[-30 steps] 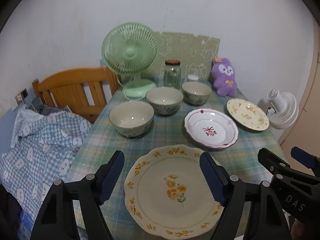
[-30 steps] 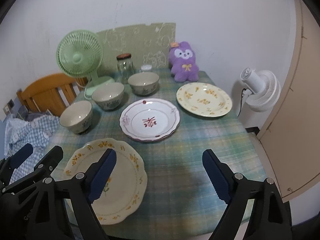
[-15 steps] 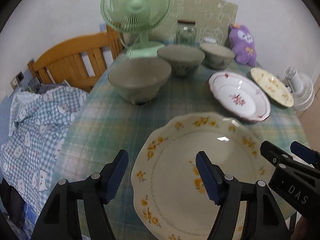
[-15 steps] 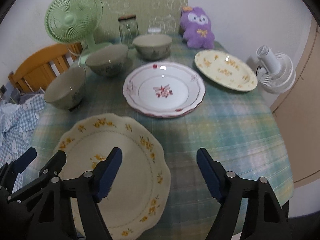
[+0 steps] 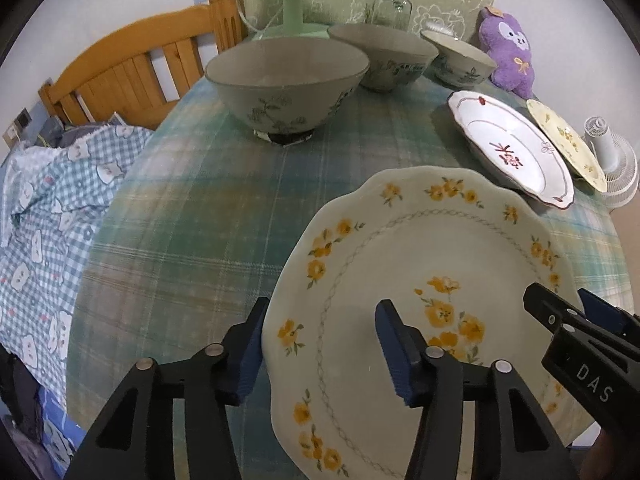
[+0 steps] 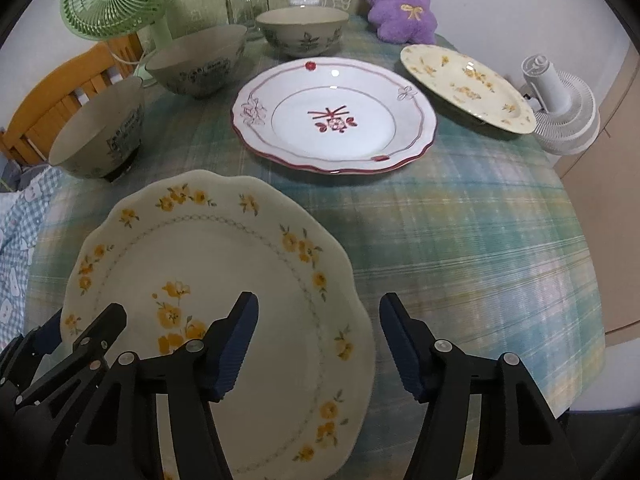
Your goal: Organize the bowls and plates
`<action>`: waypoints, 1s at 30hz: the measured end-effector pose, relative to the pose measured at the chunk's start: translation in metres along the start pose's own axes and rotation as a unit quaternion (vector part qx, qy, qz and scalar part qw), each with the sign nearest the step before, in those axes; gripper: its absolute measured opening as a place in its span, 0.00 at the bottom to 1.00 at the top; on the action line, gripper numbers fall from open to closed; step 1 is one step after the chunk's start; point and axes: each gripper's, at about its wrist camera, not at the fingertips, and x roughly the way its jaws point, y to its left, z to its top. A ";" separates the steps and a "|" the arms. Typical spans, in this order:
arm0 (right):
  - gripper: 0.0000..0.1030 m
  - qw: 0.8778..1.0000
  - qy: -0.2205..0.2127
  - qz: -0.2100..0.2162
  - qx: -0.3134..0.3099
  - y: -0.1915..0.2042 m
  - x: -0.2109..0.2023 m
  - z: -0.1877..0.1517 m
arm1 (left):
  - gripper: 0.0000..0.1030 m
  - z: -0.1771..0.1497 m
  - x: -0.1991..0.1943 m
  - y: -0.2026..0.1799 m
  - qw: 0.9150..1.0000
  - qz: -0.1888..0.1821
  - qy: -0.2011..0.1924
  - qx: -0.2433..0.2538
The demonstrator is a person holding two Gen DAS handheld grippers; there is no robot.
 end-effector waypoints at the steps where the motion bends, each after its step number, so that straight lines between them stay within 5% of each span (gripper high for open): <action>1: 0.60 1.000 0.004 0.001 0.000 0.001 0.003 0.001 | 0.51 0.000 0.002 0.000 1.000 -0.002 0.002 0.001; 16: 0.60 0.999 0.025 -0.024 0.010 0.009 0.010 0.005 | 0.52 0.013 0.005 -0.001 0.999 -0.008 0.019 0.026; 30: 0.60 0.998 0.005 -0.041 0.051 -0.020 -0.033 0.004 | 0.51 0.022 -0.032 -0.030 0.997 -0.027 -0.003 0.072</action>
